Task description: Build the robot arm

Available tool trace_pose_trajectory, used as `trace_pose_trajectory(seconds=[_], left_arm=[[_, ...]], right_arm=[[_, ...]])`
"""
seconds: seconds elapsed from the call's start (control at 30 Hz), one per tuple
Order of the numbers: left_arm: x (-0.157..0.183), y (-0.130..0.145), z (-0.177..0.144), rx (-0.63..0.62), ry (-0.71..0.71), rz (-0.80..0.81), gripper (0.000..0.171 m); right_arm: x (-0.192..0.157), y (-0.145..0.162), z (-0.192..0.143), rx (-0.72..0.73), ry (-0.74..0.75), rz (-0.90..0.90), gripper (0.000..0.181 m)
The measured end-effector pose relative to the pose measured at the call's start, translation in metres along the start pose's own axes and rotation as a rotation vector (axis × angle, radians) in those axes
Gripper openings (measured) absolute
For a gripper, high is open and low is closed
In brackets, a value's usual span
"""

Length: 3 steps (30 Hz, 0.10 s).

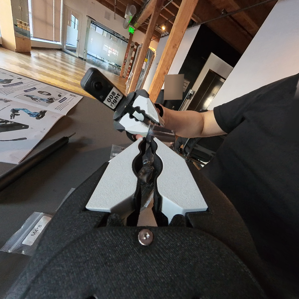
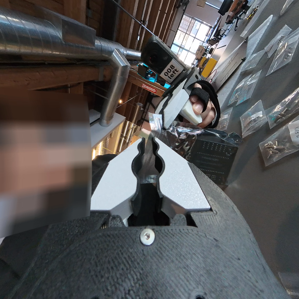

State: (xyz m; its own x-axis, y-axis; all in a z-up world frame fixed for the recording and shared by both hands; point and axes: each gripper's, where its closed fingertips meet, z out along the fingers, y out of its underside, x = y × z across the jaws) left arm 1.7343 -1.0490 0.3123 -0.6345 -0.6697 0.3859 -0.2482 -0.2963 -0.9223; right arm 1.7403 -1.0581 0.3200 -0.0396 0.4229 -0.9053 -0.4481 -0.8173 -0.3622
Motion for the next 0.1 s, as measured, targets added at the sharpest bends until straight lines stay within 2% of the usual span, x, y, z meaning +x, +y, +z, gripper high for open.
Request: trace_pose_trajectory(seconds=[0.03,0.1], left_arm=[[-0.0001,0.0001,-0.0001,0.001,0.0,0.002,0.004],[0.0,0.0,-0.0002,0.007,0.002,0.004,0.004]], right_arm=[[0.0019,-0.0003,-0.0008,0.0,0.012,0.007,0.006],[0.003,-0.0006,-0.0022,0.009,0.009,0.019,0.006]])
